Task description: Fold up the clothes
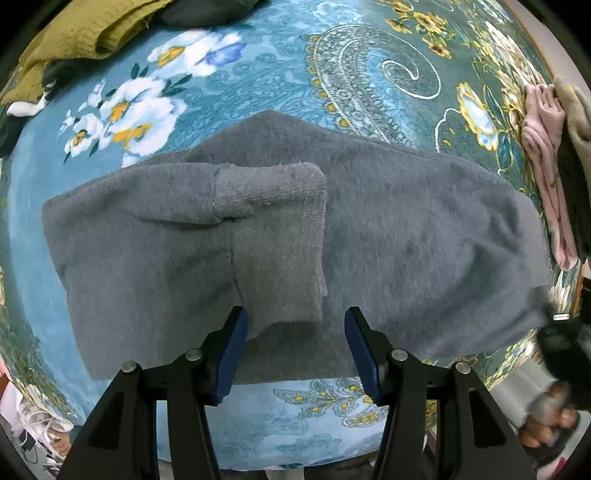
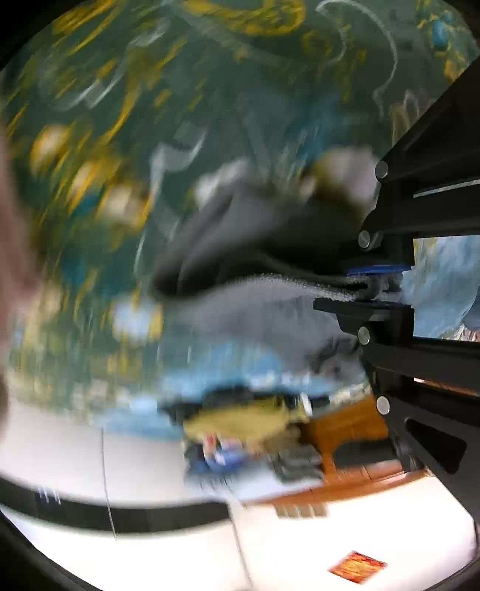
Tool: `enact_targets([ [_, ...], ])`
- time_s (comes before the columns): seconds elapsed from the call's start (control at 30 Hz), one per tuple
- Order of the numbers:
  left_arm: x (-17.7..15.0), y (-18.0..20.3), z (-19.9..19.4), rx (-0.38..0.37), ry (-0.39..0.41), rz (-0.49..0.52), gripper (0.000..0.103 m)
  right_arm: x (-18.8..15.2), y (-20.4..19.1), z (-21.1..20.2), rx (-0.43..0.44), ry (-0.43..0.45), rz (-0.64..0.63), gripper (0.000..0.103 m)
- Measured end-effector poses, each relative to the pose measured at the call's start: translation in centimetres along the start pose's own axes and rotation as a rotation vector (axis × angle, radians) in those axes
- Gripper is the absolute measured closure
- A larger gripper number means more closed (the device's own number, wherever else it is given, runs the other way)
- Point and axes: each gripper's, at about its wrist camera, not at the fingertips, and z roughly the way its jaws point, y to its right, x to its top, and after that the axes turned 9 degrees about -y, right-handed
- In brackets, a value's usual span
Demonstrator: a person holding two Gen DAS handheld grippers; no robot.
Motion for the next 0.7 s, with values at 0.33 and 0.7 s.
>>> enact_targets([
  [0.33,-0.2,-0.7,0.6,0.006,-0.007,0.021,0.047,1.9,5.6,1.0,-0.163,0.001,-0.012,0.093],
  [0.7,0.4,-3.5,0.7,0.011,0.001,-0.027,0.047,1.1,5.0,-0.8,-0.175,0.058,-0.014,0.039],
])
